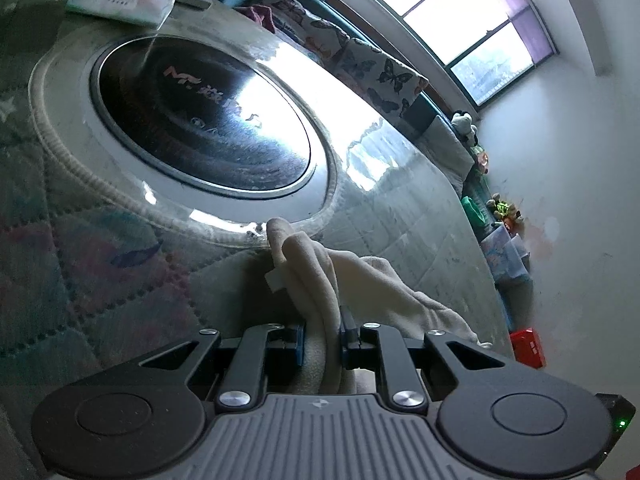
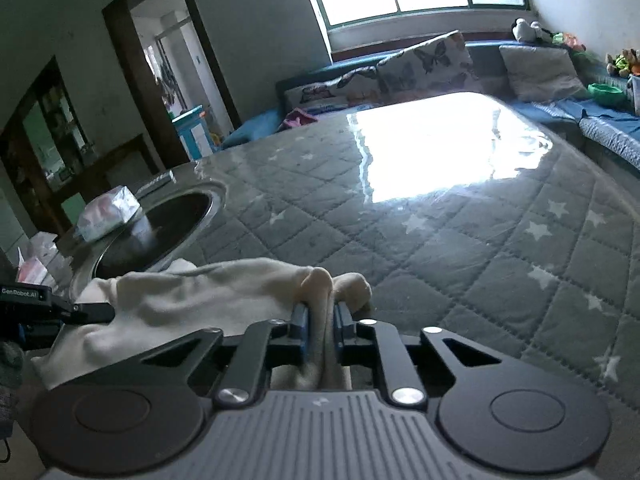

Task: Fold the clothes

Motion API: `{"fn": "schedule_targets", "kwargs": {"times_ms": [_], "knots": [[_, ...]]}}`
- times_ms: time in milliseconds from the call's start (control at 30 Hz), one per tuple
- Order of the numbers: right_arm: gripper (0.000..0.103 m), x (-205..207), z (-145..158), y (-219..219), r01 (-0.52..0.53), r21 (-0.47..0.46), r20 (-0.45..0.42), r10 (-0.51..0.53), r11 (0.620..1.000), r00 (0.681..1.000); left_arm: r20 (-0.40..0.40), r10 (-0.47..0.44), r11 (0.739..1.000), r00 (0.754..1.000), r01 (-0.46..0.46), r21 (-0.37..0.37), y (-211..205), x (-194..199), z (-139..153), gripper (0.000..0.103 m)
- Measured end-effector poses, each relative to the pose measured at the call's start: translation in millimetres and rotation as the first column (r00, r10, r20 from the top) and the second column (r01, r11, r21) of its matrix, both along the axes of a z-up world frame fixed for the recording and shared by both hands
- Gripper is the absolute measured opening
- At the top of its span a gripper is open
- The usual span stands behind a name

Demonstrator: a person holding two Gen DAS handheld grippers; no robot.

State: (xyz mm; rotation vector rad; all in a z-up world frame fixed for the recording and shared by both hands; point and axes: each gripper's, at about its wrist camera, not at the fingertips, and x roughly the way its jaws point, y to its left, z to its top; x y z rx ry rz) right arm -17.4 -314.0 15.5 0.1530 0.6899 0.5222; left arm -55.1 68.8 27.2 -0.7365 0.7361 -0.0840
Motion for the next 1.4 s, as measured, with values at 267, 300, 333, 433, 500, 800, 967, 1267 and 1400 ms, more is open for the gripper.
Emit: {"fn": "schedule_targets", "kwargs": {"times_ms": [267, 300, 333, 433, 500, 800, 967, 1267, 1400], "knots": [[0.009, -10.4, 31.4, -19.7, 0.054, -0.007, 0.114, -0.053, 0.999, 0.992, 0.058, -0.102, 0.993, 0.993, 0.098, 0.068, -35.3, 23.3, 24.3, 0.015], [0.009, -10.5, 35.1, -23.5, 0.066, -0.013, 0.127, -0.063, 0.998, 0.99, 0.065, -0.122, 0.99, 0.99, 0.117, 0.077, -43.5, 29.4, 27.3, 0.015], [0.009, -9.8, 38.2, -28.1, 0.08, -0.019, 0.138, -0.077, 0.997, 0.987, 0.072, -0.139, 0.987, 0.988, 0.133, 0.085, -51.9, 35.2, 29.8, 0.015], [0.009, -5.1, 46.3, -45.8, 0.137, -0.043, 0.168, -0.128, 0.99, 0.978, 0.081, -0.181, 0.981, 0.98, 0.174, 0.088, -78.2, 54.6, 33.6, 0.015], [0.009, -0.8, 50.4, -59.0, 0.175, -0.062, 0.183, -0.162, 0.983, 0.97, 0.085, -0.209, 0.976, 0.974, 0.202, 0.086, -95.9, 68.0, 34.2, 0.015], [0.009, 26.2, 56.6, -109.4, 0.313, -0.149, 0.227, -0.275, 0.938, 0.934, 0.099, -0.327, 0.943, 0.94, 0.318, 0.096, -172.8, 117.3, 32.9, 0.015], [0.009, 41.0, 48.1, -130.5, 0.36, -0.176, 0.218, -0.32, 0.916, 0.922, 0.076, -0.368, 0.926, 0.927, 0.357, 0.123, -195.3, 130.9, 21.1, 0.015], [0.007, 58.8, 13.3, -141.9, 0.392, -0.214, 0.149, -0.367, 0.895, 0.918, 0.011, -0.38, 0.91, 0.925, 0.371, 0.187, -205.2, 143.7, 2.7, 0.017], [0.009, 64.3, 8.2, -143.6, 0.394, -0.241, 0.131, -0.373, 0.887, 0.919, -0.022, -0.357, 0.912, 0.934, 0.354, 0.209, -197.2, 145.7, -0.1, 0.03]]}}
